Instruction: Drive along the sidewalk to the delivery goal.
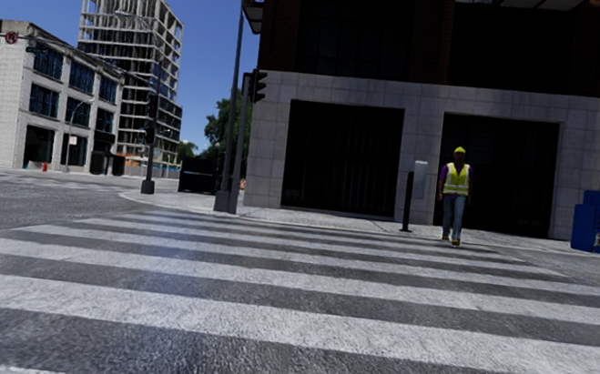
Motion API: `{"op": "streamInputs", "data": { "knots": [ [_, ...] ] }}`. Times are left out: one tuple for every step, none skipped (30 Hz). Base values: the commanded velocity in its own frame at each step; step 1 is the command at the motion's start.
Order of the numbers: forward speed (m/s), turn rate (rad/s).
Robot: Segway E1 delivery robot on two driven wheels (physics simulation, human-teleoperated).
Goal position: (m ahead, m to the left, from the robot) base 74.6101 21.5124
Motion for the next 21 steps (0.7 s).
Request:
{"op": "streamInputs", "data": {
  "knots": [
    [2.00, 0.00],
    [2.00, 0.00],
    [2.00, 0.00],
    [2.00, 0.00],
    [2.00, 0.00],
    [2.00, 0.00],
    [2.00, 0.00],
    [2.00, 0.00],
    [2.00, 0.00],
    [2.00, -0.42],
    [2.00, -0.63],
    [2.00, -0.80],
    [2.00, -0.80],
    [2.00, -0.83],
    [2.00, -0.10],
    [2.00, 0.00],
    [2.00, 0.00],
    [2.00, 0.00],
    [2.00, 0.00],
    [2.00, 0.00],
    [2.00, 0.00]
  ]
}}
